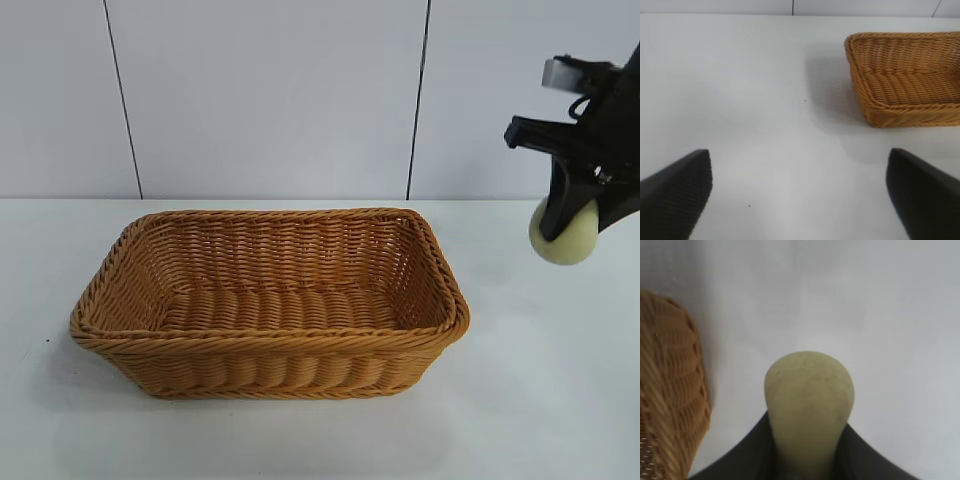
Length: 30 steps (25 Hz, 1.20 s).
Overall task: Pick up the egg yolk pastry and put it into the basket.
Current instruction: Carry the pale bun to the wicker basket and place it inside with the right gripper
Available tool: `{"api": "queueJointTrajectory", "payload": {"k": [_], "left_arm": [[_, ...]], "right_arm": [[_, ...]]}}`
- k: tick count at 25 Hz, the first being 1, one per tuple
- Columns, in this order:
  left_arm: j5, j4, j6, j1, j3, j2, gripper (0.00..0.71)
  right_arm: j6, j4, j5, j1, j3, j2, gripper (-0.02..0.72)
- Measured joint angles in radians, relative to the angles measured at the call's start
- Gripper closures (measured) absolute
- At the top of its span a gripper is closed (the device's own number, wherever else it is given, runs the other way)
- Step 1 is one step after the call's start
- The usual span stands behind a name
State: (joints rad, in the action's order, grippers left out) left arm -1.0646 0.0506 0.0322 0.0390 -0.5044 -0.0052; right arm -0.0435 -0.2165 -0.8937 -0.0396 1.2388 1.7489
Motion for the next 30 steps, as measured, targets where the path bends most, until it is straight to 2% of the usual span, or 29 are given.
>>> {"api": "queueJointTrajectory", "payload": {"k": [7, 11, 18, 25, 30], "left_arm": [[0.001, 0.000, 0.000, 0.000, 0.000, 0.000, 0.017], [0.001, 0.000, 0.000, 0.000, 0.000, 0.000, 0.017], [0.001, 0.000, 0.000, 0.000, 0.000, 0.000, 0.017], [0.001, 0.000, 0.000, 0.000, 0.000, 0.000, 0.017], [0.001, 0.000, 0.000, 0.000, 0.000, 0.000, 0.017]], "right_arm": [[0.008, -0.042, -0.051, -0.027, 0.100, -0.037, 0.547], [0.011, -0.049, -0.042, -0.124, 0.155, -0.037, 0.547], [-0.027, -0.052, -0.011, -0.349, 0.159, -0.036, 0.547], [-0.086, -0.054, 0.107, -0.529, 0.159, -0.004, 0.547], [-0.101, -0.056, 0.192, -0.583, 0.159, 0.103, 0.547]]}}
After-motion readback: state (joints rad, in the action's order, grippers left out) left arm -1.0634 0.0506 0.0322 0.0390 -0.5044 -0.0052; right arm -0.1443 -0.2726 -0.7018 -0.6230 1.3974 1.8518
